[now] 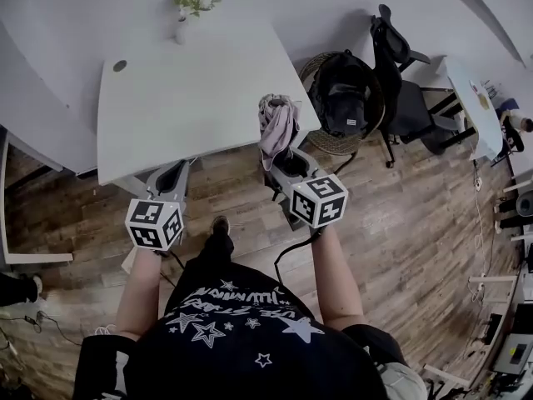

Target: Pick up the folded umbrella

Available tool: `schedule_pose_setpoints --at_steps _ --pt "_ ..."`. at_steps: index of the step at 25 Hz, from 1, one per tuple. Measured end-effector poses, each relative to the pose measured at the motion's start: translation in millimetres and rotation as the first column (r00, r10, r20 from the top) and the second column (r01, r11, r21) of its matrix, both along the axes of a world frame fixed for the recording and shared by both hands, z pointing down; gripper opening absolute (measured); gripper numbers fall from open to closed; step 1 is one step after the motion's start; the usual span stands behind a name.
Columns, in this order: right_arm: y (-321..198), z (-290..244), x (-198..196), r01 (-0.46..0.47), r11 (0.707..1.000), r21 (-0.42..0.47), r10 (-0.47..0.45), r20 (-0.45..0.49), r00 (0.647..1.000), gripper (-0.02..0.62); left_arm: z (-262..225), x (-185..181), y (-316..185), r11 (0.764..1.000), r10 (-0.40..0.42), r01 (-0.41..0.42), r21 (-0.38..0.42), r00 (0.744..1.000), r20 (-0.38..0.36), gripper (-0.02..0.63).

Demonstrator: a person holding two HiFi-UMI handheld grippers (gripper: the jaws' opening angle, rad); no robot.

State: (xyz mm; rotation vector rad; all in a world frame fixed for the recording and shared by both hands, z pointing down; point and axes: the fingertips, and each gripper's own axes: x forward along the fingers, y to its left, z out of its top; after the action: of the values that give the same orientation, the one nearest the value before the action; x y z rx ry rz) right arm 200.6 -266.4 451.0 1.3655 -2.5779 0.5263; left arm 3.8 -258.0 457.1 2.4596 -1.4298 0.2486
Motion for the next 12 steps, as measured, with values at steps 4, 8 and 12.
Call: schedule_pose_setpoints --at_steps 4,8,12 --pt "26 -2 7 -0.035 0.999 0.013 0.034 0.025 0.999 0.227 -4 0 26 1.000 -0.005 0.005 0.005 1.000 -0.003 0.000" --pt "51 1 5 -0.026 1.000 0.009 0.026 0.032 0.999 0.227 -3 1 51 1.000 -0.005 0.005 0.004 1.000 -0.001 0.000" --pt "68 7 2 -0.020 1.000 -0.007 0.020 0.029 0.999 0.227 -1 1 67 1.000 -0.008 0.008 -0.002 1.000 -0.001 0.000"
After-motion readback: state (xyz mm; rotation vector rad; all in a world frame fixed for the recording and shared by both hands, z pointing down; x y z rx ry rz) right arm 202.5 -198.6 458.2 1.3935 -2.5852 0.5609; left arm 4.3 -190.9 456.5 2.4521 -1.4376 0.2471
